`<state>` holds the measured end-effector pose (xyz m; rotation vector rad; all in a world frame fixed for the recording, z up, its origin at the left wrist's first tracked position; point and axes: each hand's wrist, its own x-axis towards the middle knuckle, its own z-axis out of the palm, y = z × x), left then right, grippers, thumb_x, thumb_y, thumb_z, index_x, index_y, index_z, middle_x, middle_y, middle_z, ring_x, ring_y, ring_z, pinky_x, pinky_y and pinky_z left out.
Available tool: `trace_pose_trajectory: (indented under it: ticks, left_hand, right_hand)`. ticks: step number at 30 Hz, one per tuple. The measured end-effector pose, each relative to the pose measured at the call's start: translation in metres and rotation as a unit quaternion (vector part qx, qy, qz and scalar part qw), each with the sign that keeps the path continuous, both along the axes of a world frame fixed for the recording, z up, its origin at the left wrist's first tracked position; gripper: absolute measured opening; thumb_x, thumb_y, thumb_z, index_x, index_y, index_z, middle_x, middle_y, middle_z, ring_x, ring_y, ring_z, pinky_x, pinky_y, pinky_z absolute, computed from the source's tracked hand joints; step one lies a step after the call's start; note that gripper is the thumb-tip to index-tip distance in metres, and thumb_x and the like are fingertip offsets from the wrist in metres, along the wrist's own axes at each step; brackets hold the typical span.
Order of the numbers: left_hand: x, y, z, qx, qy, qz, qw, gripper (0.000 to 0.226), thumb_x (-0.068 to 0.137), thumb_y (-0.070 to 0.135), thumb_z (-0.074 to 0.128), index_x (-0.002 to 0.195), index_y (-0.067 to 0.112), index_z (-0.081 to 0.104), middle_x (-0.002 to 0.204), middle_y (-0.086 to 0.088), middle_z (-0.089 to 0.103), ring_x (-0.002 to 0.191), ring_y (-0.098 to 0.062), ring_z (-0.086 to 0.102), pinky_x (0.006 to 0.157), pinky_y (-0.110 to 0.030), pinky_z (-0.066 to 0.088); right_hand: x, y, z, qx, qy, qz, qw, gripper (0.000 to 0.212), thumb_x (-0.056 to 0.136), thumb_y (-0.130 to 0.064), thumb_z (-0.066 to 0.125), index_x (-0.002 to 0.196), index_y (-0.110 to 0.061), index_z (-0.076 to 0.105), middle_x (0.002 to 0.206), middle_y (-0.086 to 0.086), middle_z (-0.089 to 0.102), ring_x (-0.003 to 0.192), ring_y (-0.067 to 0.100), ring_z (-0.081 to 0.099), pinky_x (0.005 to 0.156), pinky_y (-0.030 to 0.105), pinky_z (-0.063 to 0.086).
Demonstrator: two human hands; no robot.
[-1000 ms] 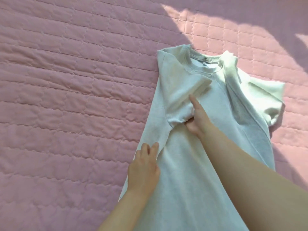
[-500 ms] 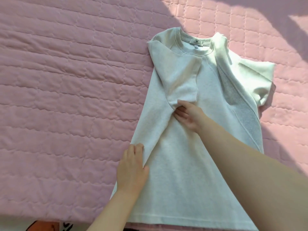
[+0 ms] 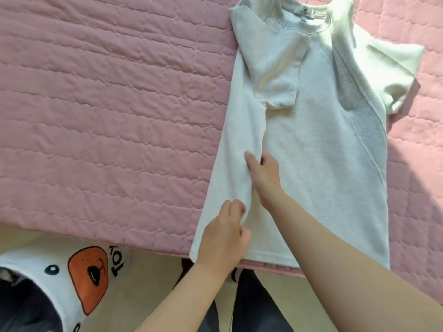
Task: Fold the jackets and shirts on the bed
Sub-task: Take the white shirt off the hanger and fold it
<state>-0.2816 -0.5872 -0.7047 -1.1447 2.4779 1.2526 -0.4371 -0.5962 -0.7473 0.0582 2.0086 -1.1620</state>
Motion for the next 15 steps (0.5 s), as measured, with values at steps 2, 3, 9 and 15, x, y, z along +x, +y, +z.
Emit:
trace_pose_trajectory:
  ticks: [2, 3, 9, 15]
  left_hand:
    - [-0.004, 0.025, 0.001, 0.012, 0.012, -0.028, 0.999, 0.033, 0.081, 0.019, 0.057, 0.110, 0.026, 0.042, 0.097, 0.006, 0.046, 0.069, -0.015, 0.055, 0.057, -0.028, 0.046]
    - [-0.003, 0.035, -0.004, -0.012, -0.002, -0.053, 0.999, 0.038, 0.079, 0.026, 0.060, 0.112, 0.026, 0.043, 0.097, 0.006, 0.048, 0.072, -0.014, 0.055, 0.058, -0.027, 0.045]
    - [0.023, 0.063, -0.036, -0.115, -0.148, -0.074, 0.979, 0.064, 0.050, 0.010, 0.080, 0.107, 0.020, 0.050, 0.083, -0.002, 0.044, 0.066, -0.017, 0.043, 0.054, -0.031, 0.042]
    - [0.018, 0.068, -0.024, 0.071, -0.095, -0.135, 0.984, 0.045, 0.083, 0.027, 0.054, 0.125, 0.030, 0.038, 0.107, 0.010, 0.041, 0.086, -0.008, 0.050, 0.073, -0.026, 0.051]
  right_hand:
    - [0.000, 0.025, -0.003, 0.029, 0.033, -0.009, 0.999, 0.035, 0.094, -0.032, 0.055, 0.094, 0.003, 0.058, 0.079, 0.006, 0.055, 0.071, 0.016, 0.052, 0.066, 0.034, 0.044]
    - [-0.001, 0.036, -0.005, 0.052, 0.023, 0.003, 0.998, 0.033, 0.094, -0.033, 0.056, 0.096, 0.000, 0.059, 0.079, 0.005, 0.057, 0.072, 0.016, 0.053, 0.068, 0.034, 0.046]
    - [-0.014, 0.067, -0.004, 0.036, -0.155, 0.098, 0.982, 0.037, 0.073, -0.007, 0.081, 0.105, -0.011, 0.065, 0.095, 0.007, 0.074, 0.089, 0.018, 0.072, 0.080, 0.034, 0.059]
    - [-0.014, 0.078, -0.001, 0.086, -0.010, 0.147, 0.985, 0.024, 0.073, -0.008, 0.070, 0.096, -0.013, 0.066, 0.091, 0.005, 0.070, 0.087, 0.023, 0.068, 0.077, 0.038, 0.056]
